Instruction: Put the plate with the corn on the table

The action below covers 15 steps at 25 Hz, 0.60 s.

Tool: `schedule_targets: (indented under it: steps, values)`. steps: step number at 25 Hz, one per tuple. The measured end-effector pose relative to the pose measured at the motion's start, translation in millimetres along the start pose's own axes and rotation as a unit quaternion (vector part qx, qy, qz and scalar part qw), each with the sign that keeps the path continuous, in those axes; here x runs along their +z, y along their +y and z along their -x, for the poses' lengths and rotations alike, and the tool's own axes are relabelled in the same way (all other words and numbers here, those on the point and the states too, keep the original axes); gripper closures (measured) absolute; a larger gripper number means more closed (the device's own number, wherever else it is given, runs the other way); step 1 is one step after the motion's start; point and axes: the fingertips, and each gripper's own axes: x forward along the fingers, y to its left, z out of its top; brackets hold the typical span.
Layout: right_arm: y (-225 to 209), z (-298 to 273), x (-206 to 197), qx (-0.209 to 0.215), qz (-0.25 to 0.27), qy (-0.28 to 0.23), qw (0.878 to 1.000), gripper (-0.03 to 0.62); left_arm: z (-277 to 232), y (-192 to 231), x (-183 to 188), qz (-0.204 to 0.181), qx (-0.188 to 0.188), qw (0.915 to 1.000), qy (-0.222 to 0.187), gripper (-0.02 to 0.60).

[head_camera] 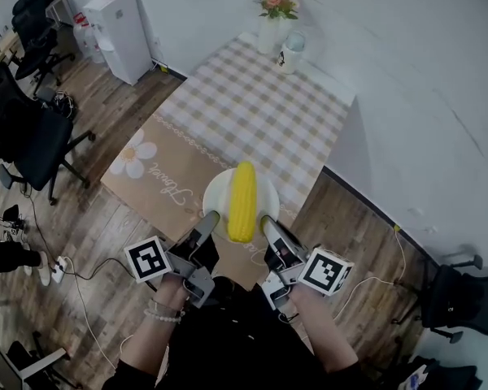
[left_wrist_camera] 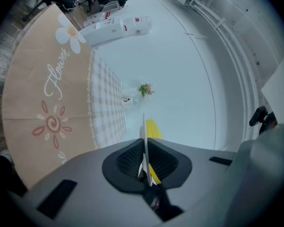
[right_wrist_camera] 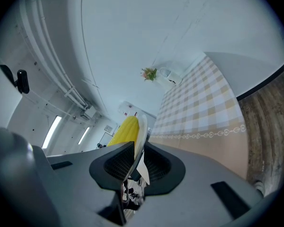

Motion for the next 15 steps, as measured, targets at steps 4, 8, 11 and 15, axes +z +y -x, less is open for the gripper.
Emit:
schedule_targets:
  steps: [4,8,11,15]
  values:
    - [-14.7,-5.7,-3.7,0.0,-0.009,0.019,1.0,0.502,-4.4,13.0,-1.2,-0.002,0.012,0.9999,-0.004,0.551]
    - [-31.6,-11.3,-7.3,-0.005,-0.015,0.041,0.999,0.503,-10.5,30.2,-0.7,-0.001,0.018,0.9998,-0.006,0.554]
    - [-56.3,-7.5,-13.9,-0.046,-0.014,0.062,0.997,0.502,-13.7,40.7,-2.6,0.005,0.02,0.9997,-0.009,0.554]
    - [-73.4,-13.3,-15.9,-0.052,-0.018,0.065,0.996,0.5,-18.2,51.4,-1.3,-0.005,0.016,0.9998,-0.015,0.554]
